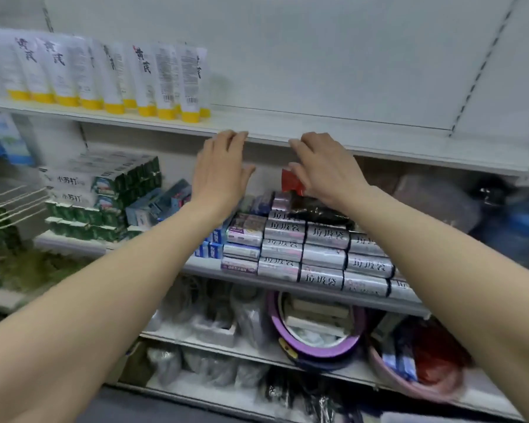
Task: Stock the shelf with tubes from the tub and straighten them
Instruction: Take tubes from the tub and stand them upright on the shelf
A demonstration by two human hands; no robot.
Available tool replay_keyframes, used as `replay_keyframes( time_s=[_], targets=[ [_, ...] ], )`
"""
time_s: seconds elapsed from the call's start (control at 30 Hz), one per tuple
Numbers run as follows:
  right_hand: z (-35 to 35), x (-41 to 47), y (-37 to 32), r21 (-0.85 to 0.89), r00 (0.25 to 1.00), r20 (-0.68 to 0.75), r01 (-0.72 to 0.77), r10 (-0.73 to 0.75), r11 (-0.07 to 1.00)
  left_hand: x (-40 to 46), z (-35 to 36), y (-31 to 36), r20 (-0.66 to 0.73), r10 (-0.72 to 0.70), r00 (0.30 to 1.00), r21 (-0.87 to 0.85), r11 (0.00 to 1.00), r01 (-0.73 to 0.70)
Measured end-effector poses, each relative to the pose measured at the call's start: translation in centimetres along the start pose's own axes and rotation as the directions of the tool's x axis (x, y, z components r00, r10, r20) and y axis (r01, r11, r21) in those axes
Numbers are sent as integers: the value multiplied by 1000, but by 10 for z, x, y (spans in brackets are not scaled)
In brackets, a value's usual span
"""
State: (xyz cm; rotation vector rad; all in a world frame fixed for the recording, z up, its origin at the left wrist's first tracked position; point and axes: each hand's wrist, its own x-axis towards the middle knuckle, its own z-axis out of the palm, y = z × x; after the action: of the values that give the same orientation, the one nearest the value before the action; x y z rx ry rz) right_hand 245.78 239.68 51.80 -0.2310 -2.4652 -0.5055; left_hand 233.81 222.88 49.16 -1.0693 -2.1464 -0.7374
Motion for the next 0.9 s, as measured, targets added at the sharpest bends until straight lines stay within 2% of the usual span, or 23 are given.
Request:
replay_keyframes(
  time_s=[0.2,0.47,0.67,0.9],
  targets=[
    [-11,-125,26,-85,985,141,-91,103,992,-60,30,73,131,88,988,-86,993,-77],
    [0,-283,78,-149,936,238,-229,260,962,-129,102,174,272,249,930,-204,959,-197],
    [19,-414,142,-120,839,359,-394,410,911,-175,170,269,375,344,861,-273,928,-253],
    [51,-559,209,-68,697,482,-575,531,816,-246,260,374,522,398,754,-350,907,-236]
  ],
)
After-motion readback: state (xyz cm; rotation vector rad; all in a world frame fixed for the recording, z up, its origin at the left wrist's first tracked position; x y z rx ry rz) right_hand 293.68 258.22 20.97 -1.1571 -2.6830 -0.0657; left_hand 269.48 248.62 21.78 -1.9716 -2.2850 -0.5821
